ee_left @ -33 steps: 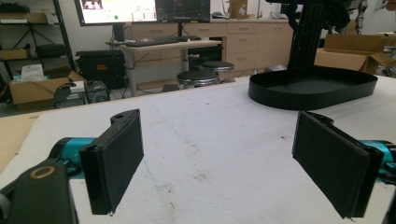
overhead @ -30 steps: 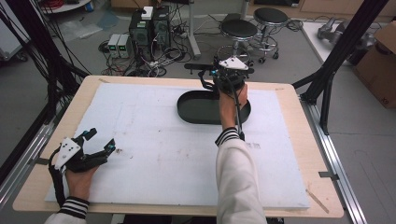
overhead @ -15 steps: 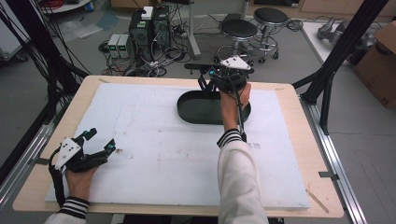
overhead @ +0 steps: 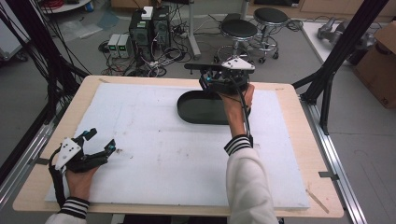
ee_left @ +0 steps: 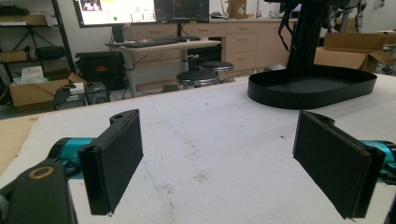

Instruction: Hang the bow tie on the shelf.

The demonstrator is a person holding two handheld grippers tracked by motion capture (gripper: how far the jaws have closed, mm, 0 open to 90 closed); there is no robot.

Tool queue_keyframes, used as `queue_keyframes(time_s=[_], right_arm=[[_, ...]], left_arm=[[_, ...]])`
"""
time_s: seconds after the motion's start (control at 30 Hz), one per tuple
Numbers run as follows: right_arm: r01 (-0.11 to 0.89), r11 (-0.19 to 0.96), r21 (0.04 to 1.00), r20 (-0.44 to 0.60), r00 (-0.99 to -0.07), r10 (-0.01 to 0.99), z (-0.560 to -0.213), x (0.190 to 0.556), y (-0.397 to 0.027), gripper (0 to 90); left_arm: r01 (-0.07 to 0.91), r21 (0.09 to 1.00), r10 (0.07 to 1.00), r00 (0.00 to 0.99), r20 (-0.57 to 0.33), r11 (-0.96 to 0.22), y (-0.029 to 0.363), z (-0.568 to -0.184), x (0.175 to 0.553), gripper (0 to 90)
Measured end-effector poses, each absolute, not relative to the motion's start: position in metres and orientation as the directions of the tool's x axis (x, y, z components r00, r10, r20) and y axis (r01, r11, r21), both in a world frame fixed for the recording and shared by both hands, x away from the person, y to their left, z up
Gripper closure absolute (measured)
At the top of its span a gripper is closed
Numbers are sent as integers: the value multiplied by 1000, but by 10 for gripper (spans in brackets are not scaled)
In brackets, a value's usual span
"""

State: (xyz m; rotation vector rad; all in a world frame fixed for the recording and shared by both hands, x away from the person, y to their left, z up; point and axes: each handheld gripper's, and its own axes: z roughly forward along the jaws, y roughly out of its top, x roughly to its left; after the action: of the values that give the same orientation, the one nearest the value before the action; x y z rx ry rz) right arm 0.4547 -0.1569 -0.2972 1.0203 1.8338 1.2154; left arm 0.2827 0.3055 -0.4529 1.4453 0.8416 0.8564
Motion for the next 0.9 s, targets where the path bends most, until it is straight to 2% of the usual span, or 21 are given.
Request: queue_keyframes(time_s=[0.03, 0.2, 0.4, 0.5, 0.63, 0.9], right_arm=[[228, 255, 939, -127, -461, 878, -293, 449, -159, 152], [197, 240, 950, -105, -526, 844, -276, 427, -166, 135], [164, 242, 956, -112, -560, 821, -260, 398, -178, 134], [93, 206, 974, -120, -558, 821, -250, 365, -192, 136], [63, 251, 966, -176, -550, 816, -257, 336, -209, 137], [56, 188, 981, -129, -537, 834, -292, 296, -241, 135]], left_arm=[[13, 999, 884, 466, 34, -46, 305, -453, 283, 162], [11, 999, 884, 466, 35, -45, 305, -453, 283, 162], [8, 998, 884, 466, 45, -55, 304, -453, 282, 162], [8, 998, 883, 467, 50, -61, 304, -453, 282, 162], [8, 998, 882, 467, 55, -66, 303, -453, 282, 163], [13, 998, 885, 462, 52, -65, 303, -453, 283, 163]])
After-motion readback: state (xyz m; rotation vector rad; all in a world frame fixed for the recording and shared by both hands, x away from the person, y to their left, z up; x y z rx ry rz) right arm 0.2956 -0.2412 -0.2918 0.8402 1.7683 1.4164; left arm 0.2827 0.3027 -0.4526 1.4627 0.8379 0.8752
